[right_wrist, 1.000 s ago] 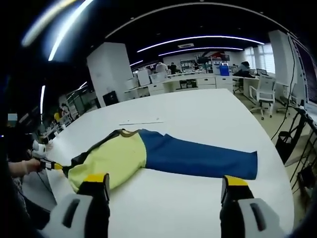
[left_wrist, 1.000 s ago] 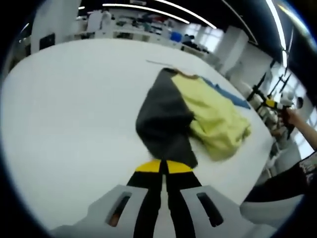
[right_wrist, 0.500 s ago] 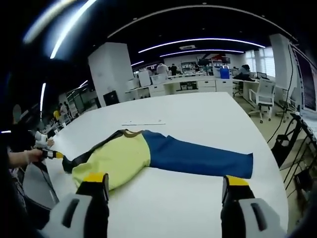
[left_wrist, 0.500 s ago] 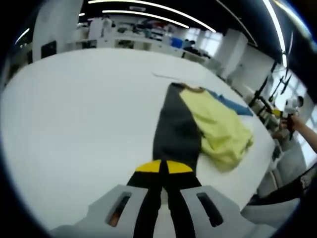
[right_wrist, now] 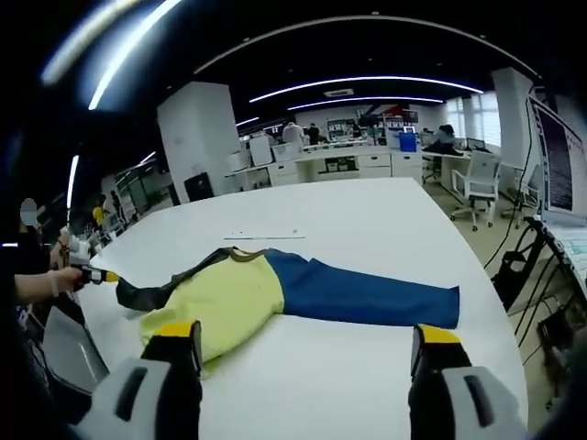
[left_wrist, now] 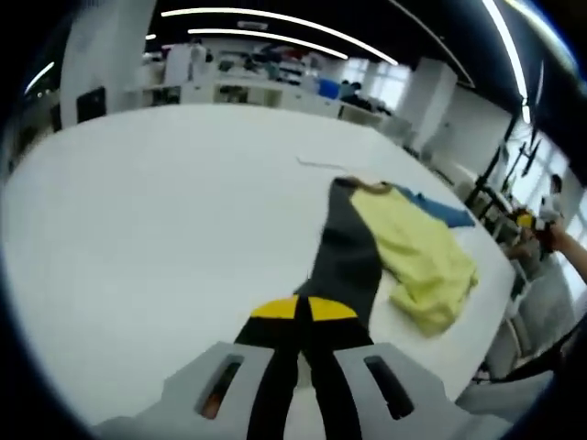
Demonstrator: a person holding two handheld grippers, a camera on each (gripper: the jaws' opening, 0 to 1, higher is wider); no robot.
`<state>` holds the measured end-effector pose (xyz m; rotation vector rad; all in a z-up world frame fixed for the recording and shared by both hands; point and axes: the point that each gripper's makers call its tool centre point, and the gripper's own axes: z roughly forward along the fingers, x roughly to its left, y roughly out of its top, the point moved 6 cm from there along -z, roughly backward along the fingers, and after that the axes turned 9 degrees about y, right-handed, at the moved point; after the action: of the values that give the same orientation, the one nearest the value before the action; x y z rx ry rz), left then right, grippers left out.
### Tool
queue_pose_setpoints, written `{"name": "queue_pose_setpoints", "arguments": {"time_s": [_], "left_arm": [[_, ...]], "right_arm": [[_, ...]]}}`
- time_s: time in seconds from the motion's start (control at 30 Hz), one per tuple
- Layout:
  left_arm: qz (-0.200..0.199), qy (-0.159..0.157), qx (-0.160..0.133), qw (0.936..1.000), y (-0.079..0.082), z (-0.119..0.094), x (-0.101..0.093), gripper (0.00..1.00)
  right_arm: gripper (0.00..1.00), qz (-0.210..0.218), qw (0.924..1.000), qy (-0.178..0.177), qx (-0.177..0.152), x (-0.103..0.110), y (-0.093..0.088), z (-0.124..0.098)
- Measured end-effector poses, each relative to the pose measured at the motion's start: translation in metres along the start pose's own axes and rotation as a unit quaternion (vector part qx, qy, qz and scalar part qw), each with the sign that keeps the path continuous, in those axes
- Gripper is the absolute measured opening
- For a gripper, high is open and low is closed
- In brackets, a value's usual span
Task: Fold the garment on the visible template until the final outline fits inside the template.
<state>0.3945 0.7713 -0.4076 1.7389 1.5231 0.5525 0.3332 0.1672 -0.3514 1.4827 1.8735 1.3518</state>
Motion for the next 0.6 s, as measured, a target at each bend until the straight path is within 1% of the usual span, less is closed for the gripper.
{"name": "queue_pose_setpoints", "arguments": {"time_s": [0.23, 0.37, 0.5, 0.57, 0.6], "left_arm": [[0.013, 0.009, 0.002, 0.9999, 0.01, 0.008, 0.026, 0.0], [0.021, 0.012, 0.003, 0.9997, 0.017, 0.015, 0.042, 0.0], [0.026, 0.014, 0.002, 0.9996, 0.023, 0.019, 0.051, 0.0], [0.04, 0.016, 0.01, 0.999, 0.023, 0.023, 0.059, 0.0], [0.041, 0.017, 0.012, 0.9989, 0.024, 0.026, 0.062, 0.0]], "right_arm": [[0.96, 0.001, 1.0, -0.008, 0.002, 0.008, 0.002, 0.001], [0.96, -0.003, 0.9999, -0.006, 0.011, 0.014, 0.003, 0.004], [0.96, -0.001, 0.9999, -0.008, 0.009, 0.017, 0.007, 0.008], [0.97, -0.005, 0.9999, -0.01, 0.011, 0.017, 0.008, 0.012], [0.96, -0.007, 0.9998, -0.011, 0.013, 0.017, 0.008, 0.014]]}}
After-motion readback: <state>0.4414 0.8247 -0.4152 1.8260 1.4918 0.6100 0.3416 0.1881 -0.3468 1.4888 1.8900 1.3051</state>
